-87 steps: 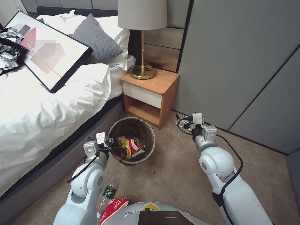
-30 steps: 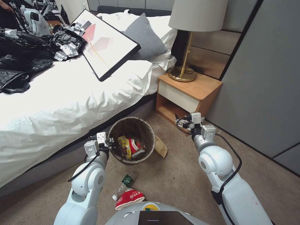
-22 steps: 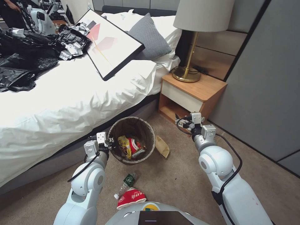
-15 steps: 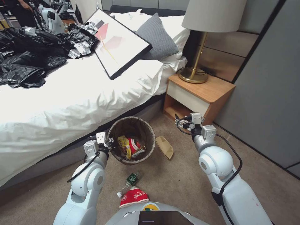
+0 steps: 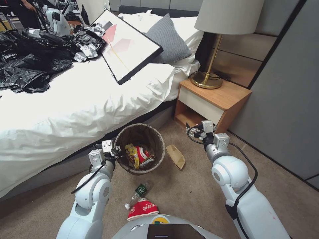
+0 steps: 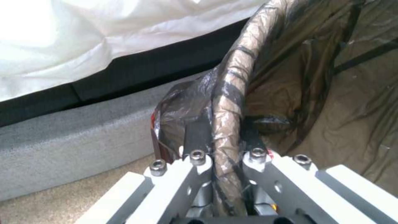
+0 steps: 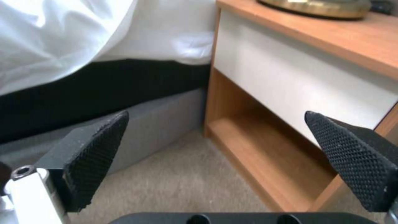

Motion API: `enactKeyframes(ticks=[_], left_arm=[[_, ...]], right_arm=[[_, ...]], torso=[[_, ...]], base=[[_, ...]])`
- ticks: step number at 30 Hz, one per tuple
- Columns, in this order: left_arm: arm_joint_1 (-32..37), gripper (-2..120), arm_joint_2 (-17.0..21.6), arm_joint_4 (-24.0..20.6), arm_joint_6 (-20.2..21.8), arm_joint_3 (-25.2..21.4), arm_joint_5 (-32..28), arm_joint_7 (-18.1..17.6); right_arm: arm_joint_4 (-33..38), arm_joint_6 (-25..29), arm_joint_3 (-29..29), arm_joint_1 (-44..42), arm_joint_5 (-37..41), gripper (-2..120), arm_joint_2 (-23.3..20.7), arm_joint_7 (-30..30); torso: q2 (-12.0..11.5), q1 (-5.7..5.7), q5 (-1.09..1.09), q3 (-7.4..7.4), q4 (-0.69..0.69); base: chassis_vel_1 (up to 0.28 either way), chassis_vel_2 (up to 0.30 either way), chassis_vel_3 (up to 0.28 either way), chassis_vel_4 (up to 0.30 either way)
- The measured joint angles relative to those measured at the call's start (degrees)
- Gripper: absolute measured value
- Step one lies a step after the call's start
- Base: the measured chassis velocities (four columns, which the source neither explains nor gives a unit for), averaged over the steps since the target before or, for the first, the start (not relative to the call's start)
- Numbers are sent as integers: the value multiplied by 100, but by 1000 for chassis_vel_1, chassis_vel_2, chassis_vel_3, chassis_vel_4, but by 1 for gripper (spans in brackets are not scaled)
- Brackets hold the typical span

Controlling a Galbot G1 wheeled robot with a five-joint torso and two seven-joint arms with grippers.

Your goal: Pick up the trash bin, then pick up the garbage from the floor and place it into the trash bin.

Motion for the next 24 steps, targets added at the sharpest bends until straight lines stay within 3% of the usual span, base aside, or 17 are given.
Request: enactKeyframes(ticks=[6, 16, 24], left_arm=[[3, 2, 1, -20, 0, -1, 2, -2], [19, 2, 16, -21, 0, -6, 5, -4], [25, 2, 12, -15, 0, -8, 6, -4]], right_arm=[[155, -667, 47, 11, 626, 100, -121, -32], [124, -739, 106, -84, 715, 100, -349, -404], [-256, -734, -185, -23, 503, 100, -406, -724]], torso=[[0, 0, 0, 0, 0], [0, 0, 0, 0, 0], [0, 0, 0, 0, 0]], base=[[0, 0, 0, 0], [0, 0, 0, 0], [0, 0, 0, 0]])
